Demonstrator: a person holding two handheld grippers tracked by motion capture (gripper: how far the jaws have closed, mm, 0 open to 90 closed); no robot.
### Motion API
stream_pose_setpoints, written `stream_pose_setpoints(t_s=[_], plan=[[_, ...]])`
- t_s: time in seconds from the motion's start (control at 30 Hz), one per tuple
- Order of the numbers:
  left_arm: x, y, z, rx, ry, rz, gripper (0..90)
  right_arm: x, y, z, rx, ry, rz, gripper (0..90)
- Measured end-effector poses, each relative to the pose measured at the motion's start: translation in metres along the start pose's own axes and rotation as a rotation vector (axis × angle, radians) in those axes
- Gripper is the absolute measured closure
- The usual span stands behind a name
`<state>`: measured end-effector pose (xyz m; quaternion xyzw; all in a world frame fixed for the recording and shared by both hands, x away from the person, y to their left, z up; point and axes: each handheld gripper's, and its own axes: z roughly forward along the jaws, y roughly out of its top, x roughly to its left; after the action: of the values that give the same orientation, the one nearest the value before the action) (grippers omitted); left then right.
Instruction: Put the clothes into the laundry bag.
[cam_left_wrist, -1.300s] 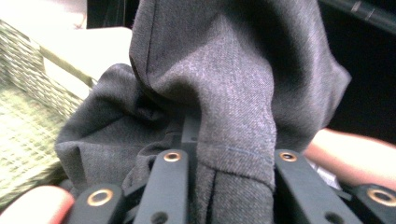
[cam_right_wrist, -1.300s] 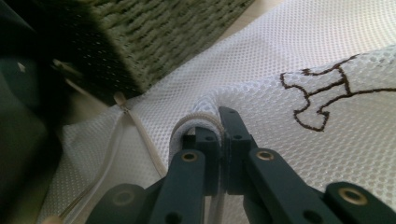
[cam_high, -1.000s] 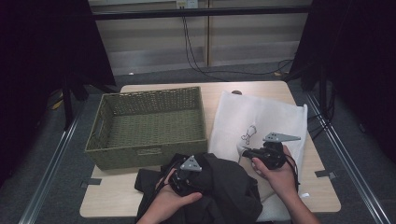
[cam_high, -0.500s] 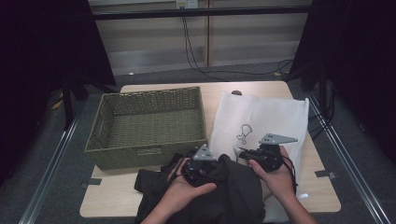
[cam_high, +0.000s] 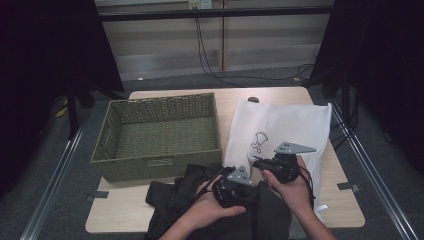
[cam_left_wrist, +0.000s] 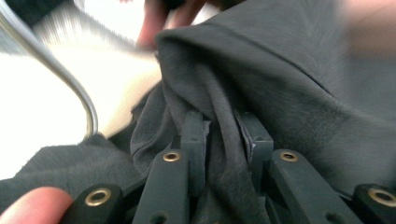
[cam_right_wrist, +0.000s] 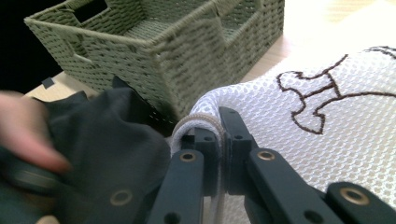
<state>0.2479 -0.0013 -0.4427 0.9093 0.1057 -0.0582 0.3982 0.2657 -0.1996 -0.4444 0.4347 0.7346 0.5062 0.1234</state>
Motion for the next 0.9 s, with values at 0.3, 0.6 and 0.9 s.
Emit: stream_pose_setpoints(t_s=[0.3,0.6,0.9], plan=[[0.027,0.000,-0.017,-0.171,0.157,-0.303,86.7,0.010,0.005,-0.015,-0.027,0.003,-0.025,87.3],[0.033,-0.015,-0.002,-0.165,0.325,-0.413,71.4,0.018,0.002,-0.030,0.018,-0.022,-0.070,87.6],[0.008,-0.002,-0.032,-0.253,0.070,-0.196,23.5,0.010,-0.002,-0.026,0.012,-0.028,-0.032,87.6]])
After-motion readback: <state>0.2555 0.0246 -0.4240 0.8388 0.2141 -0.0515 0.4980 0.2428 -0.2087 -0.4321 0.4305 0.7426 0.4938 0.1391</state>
